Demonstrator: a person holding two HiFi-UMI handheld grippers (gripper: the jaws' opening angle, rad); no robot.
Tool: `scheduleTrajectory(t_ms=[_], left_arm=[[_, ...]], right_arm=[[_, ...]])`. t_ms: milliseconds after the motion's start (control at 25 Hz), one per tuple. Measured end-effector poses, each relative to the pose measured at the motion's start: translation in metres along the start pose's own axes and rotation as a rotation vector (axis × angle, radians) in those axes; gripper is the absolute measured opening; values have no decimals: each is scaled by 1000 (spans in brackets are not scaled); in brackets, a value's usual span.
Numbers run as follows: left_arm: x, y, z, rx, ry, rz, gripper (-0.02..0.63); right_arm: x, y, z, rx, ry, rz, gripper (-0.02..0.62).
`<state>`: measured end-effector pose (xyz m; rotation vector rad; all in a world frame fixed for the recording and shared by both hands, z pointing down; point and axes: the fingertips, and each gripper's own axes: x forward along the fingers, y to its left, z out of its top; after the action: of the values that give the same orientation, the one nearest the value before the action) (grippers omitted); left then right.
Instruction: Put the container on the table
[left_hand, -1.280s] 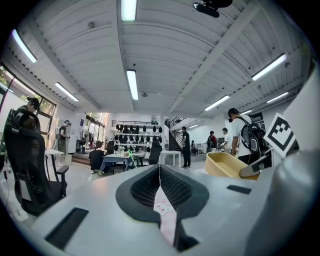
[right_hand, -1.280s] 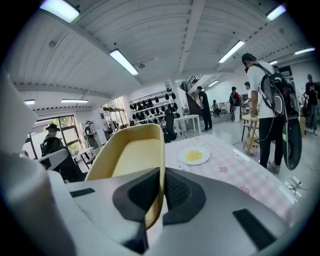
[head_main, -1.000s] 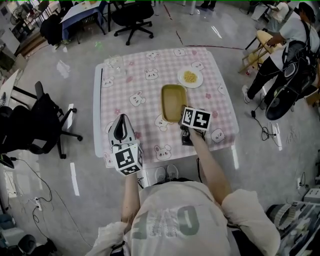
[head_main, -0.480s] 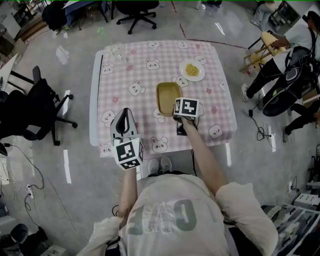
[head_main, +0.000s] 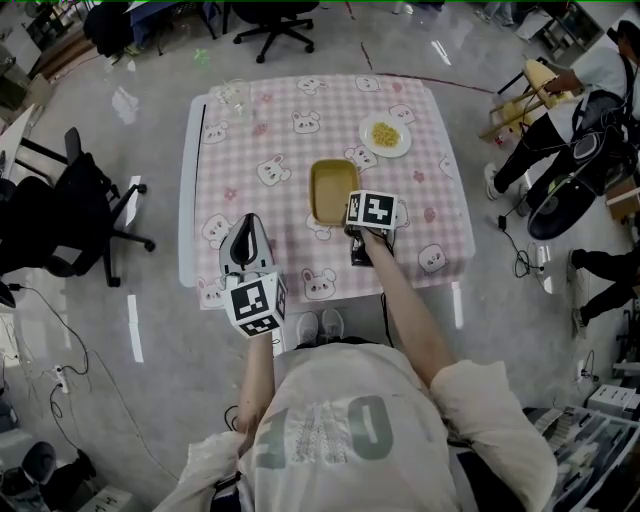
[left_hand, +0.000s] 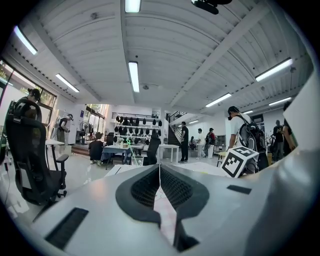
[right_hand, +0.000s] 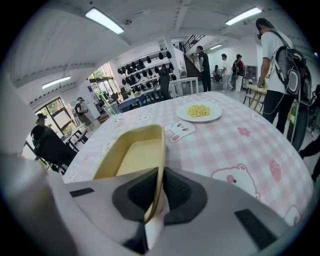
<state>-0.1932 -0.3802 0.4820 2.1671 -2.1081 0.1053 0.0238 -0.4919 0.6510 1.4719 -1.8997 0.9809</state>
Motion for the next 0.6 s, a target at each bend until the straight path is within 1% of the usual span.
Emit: scheduleTrajectory(t_ms=[120, 240, 280, 320, 360, 600], left_arm=[[0, 0, -1, 0, 4, -1, 28], [-2, 1, -1, -1, 3, 2, 28], [-3, 2, -1, -2, 3, 4, 28], [-3, 3, -1, -3, 3, 6, 28], [-4, 4, -1, -4, 4, 8, 28], [-6, 9, 0, -11, 15, 13, 28]], right_arm=[[3, 4, -4, 0, 17, 33, 34], [2, 5, -8, -12, 26, 37, 37], [1, 5, -8, -13, 24, 46, 50], [0, 7, -8, -11, 23, 59, 103], [0, 9, -8, -8, 21, 71, 174], [-4, 12, -9, -2, 20, 75, 178]])
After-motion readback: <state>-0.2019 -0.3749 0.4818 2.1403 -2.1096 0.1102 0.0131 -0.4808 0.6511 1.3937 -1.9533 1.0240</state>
